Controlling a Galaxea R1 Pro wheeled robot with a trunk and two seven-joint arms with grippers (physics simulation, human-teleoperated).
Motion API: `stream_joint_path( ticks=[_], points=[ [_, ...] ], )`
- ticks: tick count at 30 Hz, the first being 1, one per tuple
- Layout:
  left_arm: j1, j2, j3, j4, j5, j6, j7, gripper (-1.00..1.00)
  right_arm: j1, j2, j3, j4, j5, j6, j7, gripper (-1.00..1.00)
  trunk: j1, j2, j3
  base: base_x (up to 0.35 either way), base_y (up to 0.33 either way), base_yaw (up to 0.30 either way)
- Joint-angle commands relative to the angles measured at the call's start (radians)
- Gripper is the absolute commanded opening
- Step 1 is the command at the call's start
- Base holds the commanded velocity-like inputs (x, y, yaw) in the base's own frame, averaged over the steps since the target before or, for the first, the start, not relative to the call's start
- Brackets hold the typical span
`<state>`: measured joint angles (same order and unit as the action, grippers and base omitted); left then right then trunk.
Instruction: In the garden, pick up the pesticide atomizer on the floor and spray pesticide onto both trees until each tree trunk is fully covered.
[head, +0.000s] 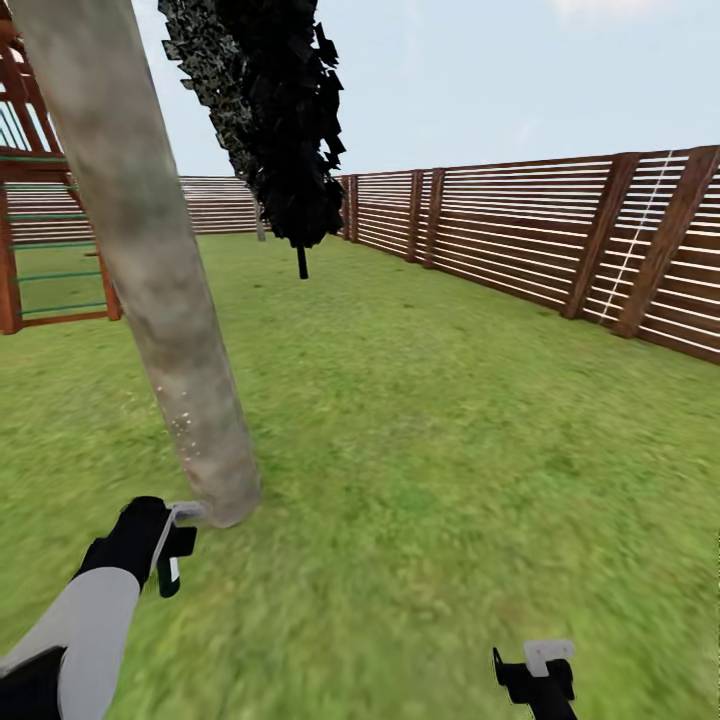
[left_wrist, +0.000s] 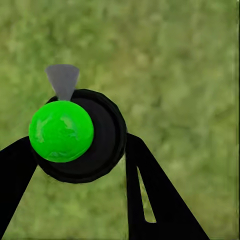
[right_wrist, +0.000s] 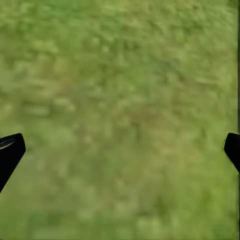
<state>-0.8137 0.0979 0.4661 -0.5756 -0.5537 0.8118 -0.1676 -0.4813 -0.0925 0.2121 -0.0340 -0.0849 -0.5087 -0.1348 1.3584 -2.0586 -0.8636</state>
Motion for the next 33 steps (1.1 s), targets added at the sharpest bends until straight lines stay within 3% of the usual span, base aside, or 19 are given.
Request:
stream_joint_path(
  ticks=[1, 10, 29, 33],
  points=[
    [-0.001, -0.004, 0.005, -0.003, -0.014, 0.003, -0.009, -1.00, 0.000, 0.000, 0.009, 0.000, -0.009, -0.002, -0.002, 1.00, 0.000, 0.000, -0.001, 0.152, -0.289, 0.006],
    [-0.001, -0.006, 0.009, -0.010, -0.015, 0.003, -0.009, -1.00, 0.000, 0.000, 0.009, 0.000, -0.009, -0.002, -0.002, 1.00, 0.000, 0.000, -0.001, 0.149, -0.294, 0.036],
    [-0.001, -0.007, 0.012, -0.006, -0.014, 0.004, -0.009, -1.00, 0.000, -0.001, 0.009, 0.000, -0.009, -0.002, -0.002, 1.00, 0.000, 0.000, -0.001, 0.236, -0.227, 0.264],
    [-0.001, -0.006, 0.012, -0.006, -0.015, 0.004, -0.009, -1.00, 0.000, -0.003, 0.008, 0.001, -0.009, -0.001, -0.002, 1.00, 0.000, 0.000, -0.001, 0.220, -0.232, 0.055]
  ],
)
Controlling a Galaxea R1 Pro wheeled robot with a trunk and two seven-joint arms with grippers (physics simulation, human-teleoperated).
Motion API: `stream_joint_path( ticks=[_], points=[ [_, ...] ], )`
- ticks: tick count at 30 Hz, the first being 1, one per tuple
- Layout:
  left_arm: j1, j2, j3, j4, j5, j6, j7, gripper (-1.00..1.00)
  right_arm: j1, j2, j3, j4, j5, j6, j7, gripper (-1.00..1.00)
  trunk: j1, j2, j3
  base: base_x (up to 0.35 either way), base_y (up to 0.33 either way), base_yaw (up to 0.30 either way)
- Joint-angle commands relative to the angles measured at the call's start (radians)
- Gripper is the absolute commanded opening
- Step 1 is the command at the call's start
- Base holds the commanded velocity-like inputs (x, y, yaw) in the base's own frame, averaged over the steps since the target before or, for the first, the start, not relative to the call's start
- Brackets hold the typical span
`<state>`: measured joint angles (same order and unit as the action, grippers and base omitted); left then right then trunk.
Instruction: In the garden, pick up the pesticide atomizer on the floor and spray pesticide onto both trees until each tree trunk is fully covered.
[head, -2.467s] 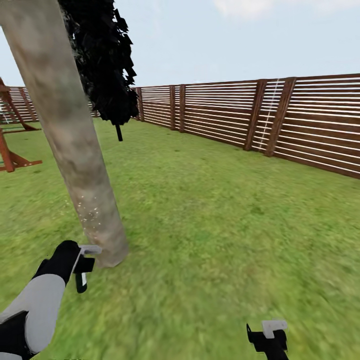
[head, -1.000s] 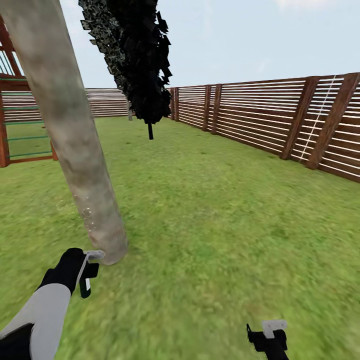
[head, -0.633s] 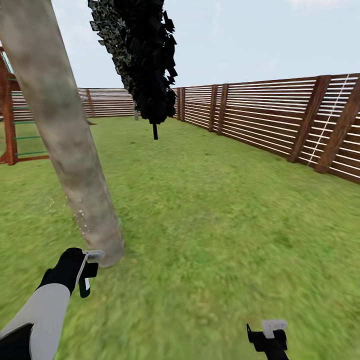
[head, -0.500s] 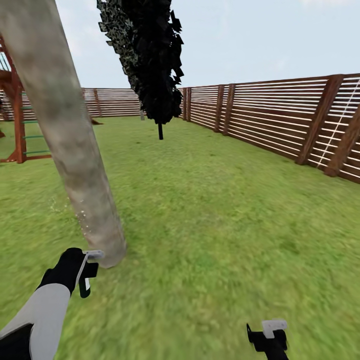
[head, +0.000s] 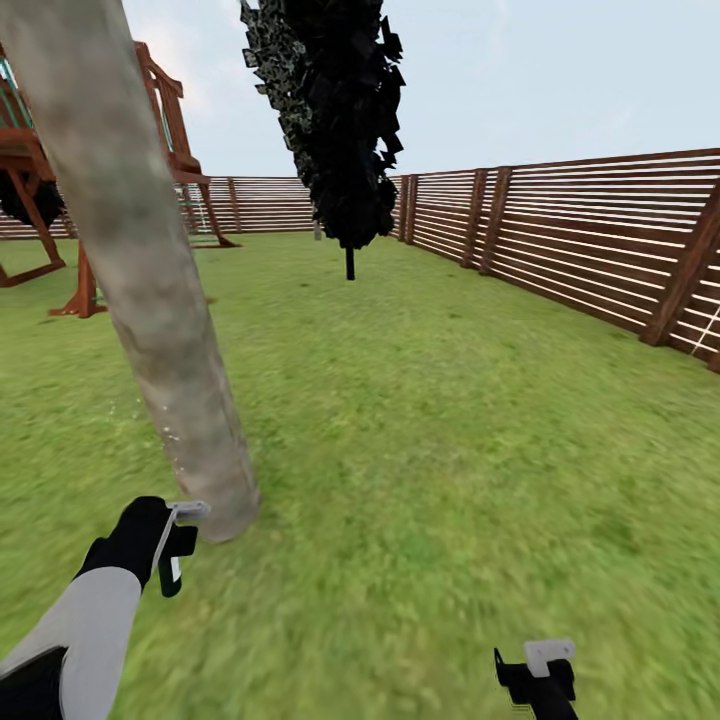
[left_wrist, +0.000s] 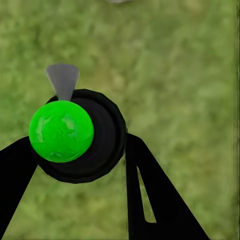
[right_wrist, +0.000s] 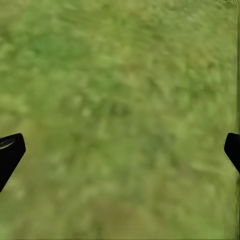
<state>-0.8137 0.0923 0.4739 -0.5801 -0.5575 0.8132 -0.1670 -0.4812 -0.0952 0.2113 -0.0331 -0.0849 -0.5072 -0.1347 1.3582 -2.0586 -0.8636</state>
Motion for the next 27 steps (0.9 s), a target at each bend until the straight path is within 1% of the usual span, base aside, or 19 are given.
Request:
stream_joint_path(
  ticks=[1, 9, 15, 18, 21, 23, 25, 26, 27],
  points=[
    [-0.001, -0.001, 0.005, 0.000, -0.011, 0.003, -0.009, -1.00, 0.000, 0.000, 0.009, 0.001, -0.009, -0.002, -0.003, 1.00, 0.000, 0.000, -0.001, 0.238, -0.236, 0.001],
    [-0.001, 0.000, 0.004, 0.007, -0.012, 0.003, -0.009, -1.00, 0.000, 0.002, 0.010, -0.001, -0.009, -0.002, -0.002, 1.00, 0.000, 0.000, -0.001, 0.173, -0.280, 0.017],
    [0.000, 0.010, 0.005, -0.001, -0.015, 0.003, -0.009, -1.00, 0.000, 0.002, 0.010, -0.001, -0.009, -0.002, -0.002, 1.00, 0.000, 0.000, -0.001, 0.160, -0.287, 0.257],
    [0.013, 0.013, 0.005, -0.002, -0.015, 0.003, -0.009, -1.00, 0.000, 0.002, 0.010, -0.001, -0.009, -0.002, -0.002, 1.00, 0.000, 0.000, -0.001, 0.235, -0.220, 0.276],
    [0.015, 0.002, -0.003, -0.005, -0.012, 0.003, -0.010, -1.00, 0.000, 0.002, 0.010, -0.001, -0.009, -0.002, -0.002, 1.00, 0.000, 0.000, -0.001, 0.034, -0.027, 0.276],
    [0.007, -0.010, -0.004, -0.006, -0.012, 0.006, -0.011, -1.00, 0.000, 0.002, 0.010, -0.001, -0.009, -0.002, -0.002, 1.00, 0.000, 0.000, -0.001, 0.005, -0.004, 0.266],
    [-0.006, -0.047, -0.005, -0.007, -0.012, 0.014, -0.011, -1.00, 0.000, 0.002, 0.009, -0.001, -0.009, -0.002, -0.002, 1.00, 0.000, 0.000, -0.001, 0.001, -0.001, 0.259],
    [-0.020, -0.056, -0.005, -0.008, -0.012, 0.017, -0.012, -1.00, 0.000, 0.002, 0.009, -0.001, -0.009, -0.002, -0.002, 1.00, 0.000, 0.000, -0.001, 0.000, 0.000, 0.261],
    [-0.033, -0.054, -0.005, -0.008, -0.013, 0.019, -0.012, -1.00, 0.000, 0.002, 0.010, -0.001, -0.009, -0.002, -0.002, 1.00, 0.000, 0.000, -0.001, 0.000, 0.000, 0.268]
  ],
)
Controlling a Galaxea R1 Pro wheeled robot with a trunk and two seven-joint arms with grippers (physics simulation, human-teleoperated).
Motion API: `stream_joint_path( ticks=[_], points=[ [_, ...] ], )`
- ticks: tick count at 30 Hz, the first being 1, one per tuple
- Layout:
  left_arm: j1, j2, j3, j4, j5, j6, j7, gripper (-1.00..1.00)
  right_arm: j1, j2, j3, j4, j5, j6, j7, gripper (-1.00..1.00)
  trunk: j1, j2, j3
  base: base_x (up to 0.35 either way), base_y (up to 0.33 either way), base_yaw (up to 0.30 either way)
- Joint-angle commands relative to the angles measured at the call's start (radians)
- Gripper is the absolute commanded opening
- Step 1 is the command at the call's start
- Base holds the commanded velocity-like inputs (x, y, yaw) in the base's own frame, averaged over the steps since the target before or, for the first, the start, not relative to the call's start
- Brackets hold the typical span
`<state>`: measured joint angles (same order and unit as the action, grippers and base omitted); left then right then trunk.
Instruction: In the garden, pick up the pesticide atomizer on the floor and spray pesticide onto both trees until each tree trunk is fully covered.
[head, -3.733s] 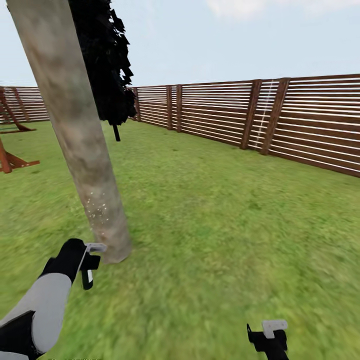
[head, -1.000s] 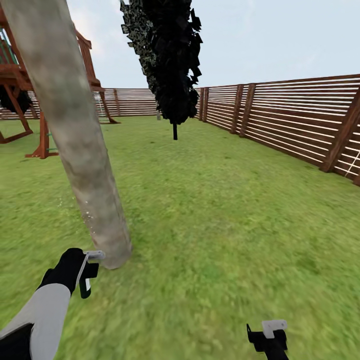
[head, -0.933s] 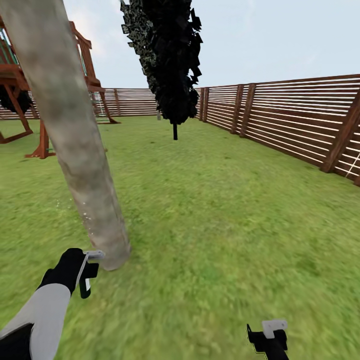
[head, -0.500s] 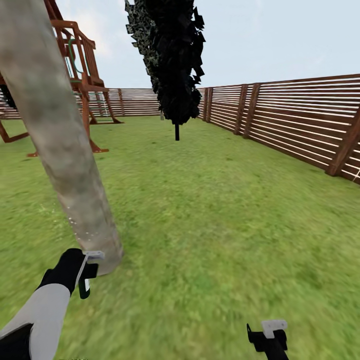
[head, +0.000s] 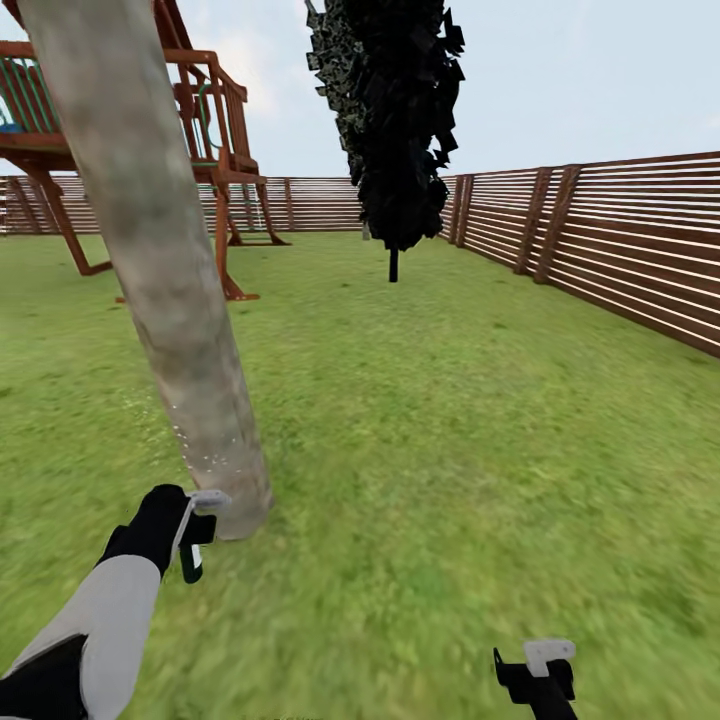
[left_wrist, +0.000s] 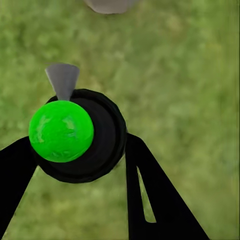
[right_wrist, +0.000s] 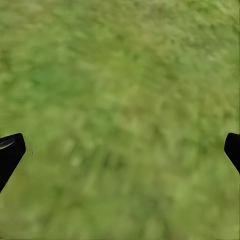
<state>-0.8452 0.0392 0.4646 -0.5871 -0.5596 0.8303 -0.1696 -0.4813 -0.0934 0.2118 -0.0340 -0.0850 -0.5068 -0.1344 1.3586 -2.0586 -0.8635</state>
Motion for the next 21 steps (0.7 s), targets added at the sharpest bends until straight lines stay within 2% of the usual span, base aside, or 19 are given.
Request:
stream_joint_path(
  ticks=[1, 3, 5, 6, 8, 9, 11, 12, 13, 15, 16, 17, 18, 21],
  points=[
    [-0.015, 0.004, 0.004, -0.001, -0.011, 0.011, -0.010, -1.00, 0.000, 0.000, 0.009, 0.000, -0.009, -0.003, -0.002, 1.00, 0.000, 0.000, -0.001, 0.000, 0.000, 0.272],
    [-0.062, -0.014, 0.004, -0.001, -0.013, 0.045, -0.010, -1.00, 0.000, 0.000, 0.009, 0.000, -0.009, -0.003, -0.002, 1.00, 0.000, 0.000, -0.001, 0.000, 0.000, 0.274],
    [-0.121, -0.052, 0.002, 0.000, -0.017, 0.067, -0.010, -1.00, 0.000, 0.000, 0.009, 0.000, -0.009, -0.004, -0.002, 1.00, 0.000, 0.000, -0.001, 0.000, 0.000, 0.183],
    [-0.132, -0.050, 0.001, -0.001, -0.018, 0.082, -0.010, -1.00, 0.000, 0.000, 0.009, 0.000, -0.009, -0.003, -0.002, 1.00, 0.000, 0.000, -0.001, 0.000, 0.000, 0.037],
    [-0.136, -0.012, 0.000, -0.043, -0.019, 0.103, -0.011, -1.00, 0.000, -0.004, 0.008, 0.000, -0.009, -0.003, -0.004, 1.00, 0.000, 0.000, -0.001, 0.000, 0.000, 0.005],
    [-0.137, -0.013, 0.000, -0.052, -0.018, 0.117, -0.011, -1.00, 0.000, -0.005, 0.008, 0.000, -0.009, -0.003, -0.004, 1.00, 0.000, 0.000, -0.001, 0.000, 0.000, 0.001],
    [-0.143, -0.041, -0.019, -0.061, -0.015, 0.149, -0.011, -1.00, 0.000, -0.007, 0.008, 0.000, -0.009, -0.003, -0.005, 1.00, 0.000, 0.000, -0.001, 0.000, 0.000, 0.000],
    [-0.149, -0.061, -0.044, -0.063, -0.016, 0.155, -0.011, -1.00, 0.000, -0.008, 0.008, 0.000, -0.009, -0.003, -0.005, 1.00, 0.000, 0.000, -0.001, 0.000, 0.000, 0.000],
    [-0.152, -0.065, -0.054, -0.064, -0.016, 0.157, -0.010, -1.00, 0.000, -0.008, 0.008, 0.000, -0.009, -0.003, -0.005, 1.00, 0.000, 0.000, -0.001, 0.000, 0.000, 0.000],
    [-0.154, -0.054, -0.059, -0.067, -0.017, 0.158, -0.011, -1.00, 0.000, -0.008, 0.008, 0.000, -0.009, -0.003, -0.005, 1.00, 0.000, 0.000, -0.001, 0.000, 0.000, 0.000],
    [-0.154, -0.039, -0.060, -0.073, -0.018, 0.159, -0.012, -1.00, 0.000, -0.008, 0.008, 0.000, -0.009, -0.003, -0.005, 1.00, 0.000, 0.000, -0.001, 0.000, 0.000, 0.000],
    [-0.153, -0.008, -0.060, -0.088, -0.013, 0.161, -0.015, -1.00, 0.000, -0.008, 0.008, 0.000, -0.009, -0.003, -0.005, 1.00, 0.000, 0.000, -0.001, 0.000, 0.000, 0.000],
    [-0.151, 0.003, -0.061, -0.096, -0.014, 0.162, -0.017, -1.00, 0.000, -0.008, 0.008, 0.000, -0.009, -0.004, -0.005, 1.00, 0.000, 0.000, -0.001, 0.000, 0.000, 0.000],
    [-0.148, -0.002, -0.062, -0.101, -0.016, 0.161, -0.017, -1.00, 0.000, -0.008, 0.008, 0.000, -0.009, -0.003, -0.005, 1.00, 0.000, 0.000, -0.001, 0.000, 0.000, 0.000]
  ],
)
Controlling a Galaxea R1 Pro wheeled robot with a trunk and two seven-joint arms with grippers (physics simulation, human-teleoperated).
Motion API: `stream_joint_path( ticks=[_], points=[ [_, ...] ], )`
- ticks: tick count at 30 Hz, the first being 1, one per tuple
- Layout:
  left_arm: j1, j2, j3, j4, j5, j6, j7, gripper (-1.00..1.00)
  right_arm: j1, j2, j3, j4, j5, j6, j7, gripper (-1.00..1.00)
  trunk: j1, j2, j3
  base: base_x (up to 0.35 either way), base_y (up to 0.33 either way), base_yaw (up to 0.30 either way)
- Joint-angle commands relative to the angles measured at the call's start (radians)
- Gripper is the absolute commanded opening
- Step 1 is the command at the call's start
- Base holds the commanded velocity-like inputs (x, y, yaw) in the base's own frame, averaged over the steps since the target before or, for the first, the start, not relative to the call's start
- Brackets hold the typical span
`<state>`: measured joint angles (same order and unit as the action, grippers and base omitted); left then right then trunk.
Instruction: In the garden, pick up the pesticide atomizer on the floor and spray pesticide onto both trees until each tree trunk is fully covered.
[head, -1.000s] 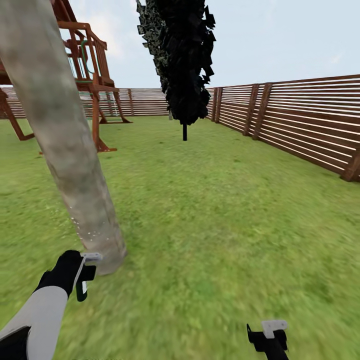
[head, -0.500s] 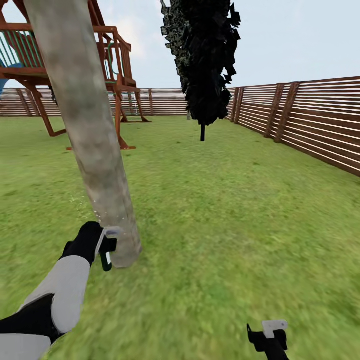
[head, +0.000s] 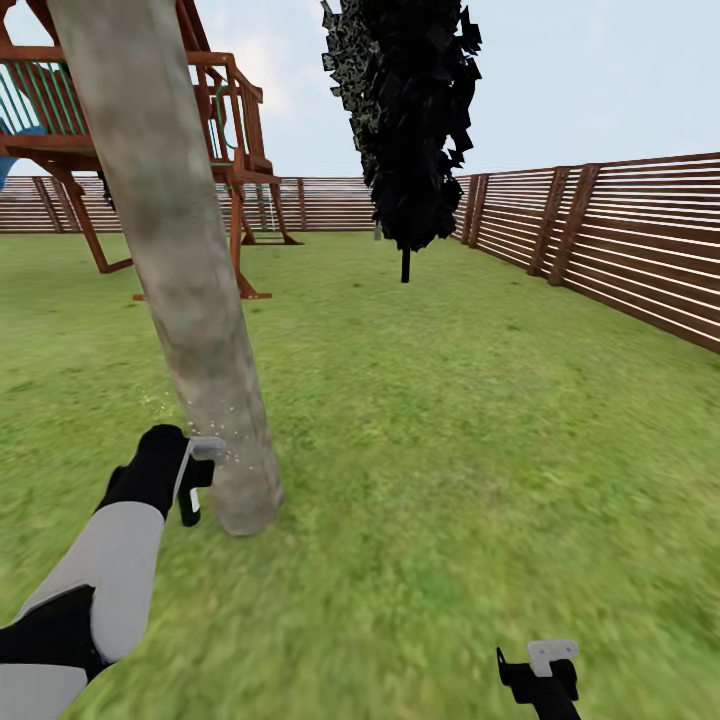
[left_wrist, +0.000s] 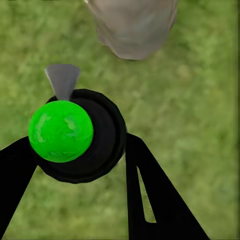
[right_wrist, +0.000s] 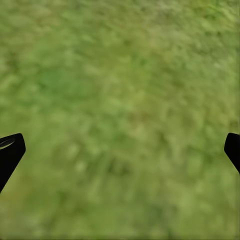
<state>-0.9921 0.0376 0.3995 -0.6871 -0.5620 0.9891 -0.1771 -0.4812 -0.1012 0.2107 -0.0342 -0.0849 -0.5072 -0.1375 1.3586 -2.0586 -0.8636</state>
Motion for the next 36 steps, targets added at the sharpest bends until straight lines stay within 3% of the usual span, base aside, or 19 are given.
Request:
stream_joint_path(
  ticks=[1, 15, 36],
  points=[
    [-0.004, -0.003, 0.004, -0.002, -0.012, 0.002, -0.010, -1.00, -0.001, 0.000, 0.009, 0.000, -0.009, -0.003, -0.002, 1.00, 0.000, 0.000, -0.001, 0.022, 0.000, 0.000],
    [0.001, -0.004, 0.003, -0.031, -0.015, 0.003, -0.010, -1.00, -0.001, 0.005, 0.010, 0.000, -0.009, -0.003, -0.001, 1.00, 0.000, 0.000, -0.001, 0.080, -0.207, 0.169],
    [0.007, -0.001, 0.001, -0.031, -0.019, 0.002, -0.004, -1.00, -0.001, 0.001, 0.010, 0.000, -0.009, -0.003, 0.000, 1.00, 0.000, 0.000, -0.001, 0.077, -0.272, 0.004]
  ],
)
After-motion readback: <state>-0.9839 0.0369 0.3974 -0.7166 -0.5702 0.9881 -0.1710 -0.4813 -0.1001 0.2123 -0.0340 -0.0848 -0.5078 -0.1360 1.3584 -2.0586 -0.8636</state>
